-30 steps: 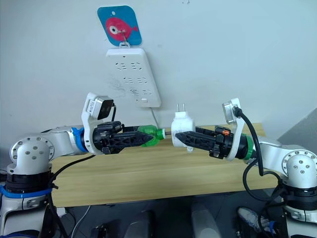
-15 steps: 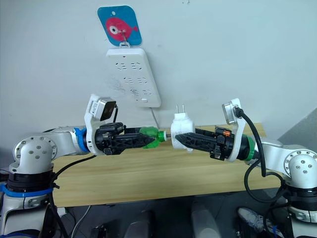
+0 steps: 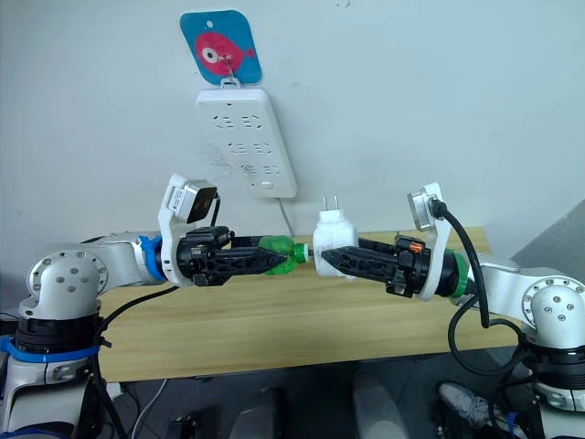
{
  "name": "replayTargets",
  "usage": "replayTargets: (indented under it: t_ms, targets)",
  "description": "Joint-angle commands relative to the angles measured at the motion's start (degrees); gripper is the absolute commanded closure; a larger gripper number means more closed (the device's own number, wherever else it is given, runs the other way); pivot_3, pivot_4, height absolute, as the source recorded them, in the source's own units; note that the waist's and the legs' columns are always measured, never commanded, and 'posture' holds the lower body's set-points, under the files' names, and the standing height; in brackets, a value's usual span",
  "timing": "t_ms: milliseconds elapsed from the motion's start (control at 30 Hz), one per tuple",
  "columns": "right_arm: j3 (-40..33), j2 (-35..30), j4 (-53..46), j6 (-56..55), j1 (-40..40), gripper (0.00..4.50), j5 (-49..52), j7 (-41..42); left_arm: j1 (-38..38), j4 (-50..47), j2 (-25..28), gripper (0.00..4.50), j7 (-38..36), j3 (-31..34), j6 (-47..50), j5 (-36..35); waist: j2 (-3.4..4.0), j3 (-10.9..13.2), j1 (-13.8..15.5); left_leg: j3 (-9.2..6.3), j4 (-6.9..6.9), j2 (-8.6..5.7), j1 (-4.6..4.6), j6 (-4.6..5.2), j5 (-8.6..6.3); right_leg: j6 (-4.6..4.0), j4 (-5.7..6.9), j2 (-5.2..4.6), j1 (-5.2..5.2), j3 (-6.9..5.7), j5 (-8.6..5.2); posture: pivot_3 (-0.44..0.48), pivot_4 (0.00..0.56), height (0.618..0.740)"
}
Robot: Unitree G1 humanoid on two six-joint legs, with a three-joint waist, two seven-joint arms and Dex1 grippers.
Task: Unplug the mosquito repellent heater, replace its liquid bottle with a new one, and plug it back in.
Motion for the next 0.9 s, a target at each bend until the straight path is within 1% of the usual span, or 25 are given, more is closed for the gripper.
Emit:
replayTargets:
  t_ms: [33,167,433,633,900]
  targets:
    - [0.3,-0.6,-3.0,-0.5,0.2,1.53,1.9,0.9,-1.2,-1.4,0.0,2.22,-1.3,0.1,-0.8,-0.2,0.00,0.0,0.0,0.00,0.00,0.00,0.00,0.00,0.00,0.00,0.00,0.00,0.00,0.00,0.00,-0.139,0.200,0.725]
    - [0.9,-0.9,-3.5,-0.5,0.0,1.53,2.5,1.1,-1.4,-1.2,-0.7,2.22,-0.9,0.1,-1.0,-0.1,0.00,0.0,0.0,0.00,0.00,0.00,0.00,0.00,0.00,0.00,0.00,0.00,0.00,0.00,0.00,-0.141,0.200,0.725]
    - [0.8,-1.2,-2.5,-0.9,0.8,1.53,1.1,1.1,-1.5,-2.2,0.4,2.22,-2.7,0.5,1.0,-2.0,0.00,0.0,0.0,0.00,0.00,0.00,0.00,0.00,0.00,0.00,-0.01,0.00,0.00,0.00,0.00,-0.141,0.201,0.725]
    - [1.0,-1.5,-2.1,-1.0,0.7,1.53,0.7,1.5,-2.0,-1.9,-0.7,2.22,-1.4,1.2,1.5,-3.4,0.00,0.0,0.0,0.00,0.00,0.00,-0.01,0.00,0.00,0.00,-0.02,0.00,0.00,0.00,0.00,-0.140,0.200,0.725]
    - [1.7,-0.9,-3.2,-1.7,0.4,1.53,2.1,0.4,-1.3,-3.0,-1.1,2.22,-1.4,-0.4,0.1,-1.1,0.00,0.0,0.0,0.00,0.00,0.00,-0.01,0.00,0.00,0.00,-0.02,0.00,0.00,0.00,0.00,-0.142,0.199,0.725]
